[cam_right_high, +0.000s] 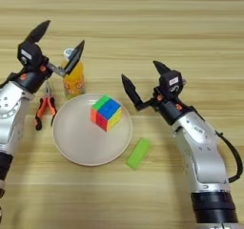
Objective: Move the objects on the table
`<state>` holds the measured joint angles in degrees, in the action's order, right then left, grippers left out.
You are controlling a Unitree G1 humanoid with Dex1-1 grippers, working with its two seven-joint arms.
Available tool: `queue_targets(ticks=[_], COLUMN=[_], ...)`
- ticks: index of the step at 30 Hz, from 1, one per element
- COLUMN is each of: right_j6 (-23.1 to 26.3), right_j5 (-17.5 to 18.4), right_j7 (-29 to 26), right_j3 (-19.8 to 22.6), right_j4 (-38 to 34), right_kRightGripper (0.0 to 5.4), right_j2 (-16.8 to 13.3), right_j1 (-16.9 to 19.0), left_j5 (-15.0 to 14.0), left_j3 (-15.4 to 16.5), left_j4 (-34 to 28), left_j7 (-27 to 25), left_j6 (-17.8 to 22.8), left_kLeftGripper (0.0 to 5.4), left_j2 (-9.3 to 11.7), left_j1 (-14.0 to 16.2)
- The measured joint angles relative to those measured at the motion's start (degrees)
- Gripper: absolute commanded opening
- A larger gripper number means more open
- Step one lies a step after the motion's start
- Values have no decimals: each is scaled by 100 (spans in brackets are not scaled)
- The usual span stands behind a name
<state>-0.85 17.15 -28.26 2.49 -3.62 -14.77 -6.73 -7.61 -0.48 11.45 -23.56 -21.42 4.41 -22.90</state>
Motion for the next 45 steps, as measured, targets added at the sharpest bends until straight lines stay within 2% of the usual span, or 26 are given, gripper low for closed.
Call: queue_targets(ticks=[7,9,14,20,25,30,37,45], right_j6=[10,19,39,306,705,1112,1431,1589], right_j5=[5,8,16,165,361,476,306,77], right_j7=[-107,-138,-300,-602,-943,-1325,-1467,-1437], right_j3=[12,12,7,-29,-112,-347,-910,-1124], right_j4=[-44,-60,-133,-354,-464,-515,-49,239], right_kRightGripper=[540,540,540,540,540,540,540,540], right_j2=[-71,-103,-217,-389,-568,-714,-632,-515], right_j1=[-34,-65,-123,-201,-251,-383,-473,-530], left_j5=[177,282,307,370,388,392,468,488], left_j3=[475,579,922,924,890,827,789,747], left_j4=[-324,-310,-64,342,541,745,910,945], left_j7=[1143,1413,1943,2080,2060,2010,2009,2009], left_j6=[250,306,347,215,-167,-383,-502,-590], left_kLeftGripper=[539,539,539,539,539,539,539,539], left_j2=[-80,-90,-81,-101,-94,-92,-90,-91], left_j1=[376,448,746,1179,1220,1224,1223,1223])
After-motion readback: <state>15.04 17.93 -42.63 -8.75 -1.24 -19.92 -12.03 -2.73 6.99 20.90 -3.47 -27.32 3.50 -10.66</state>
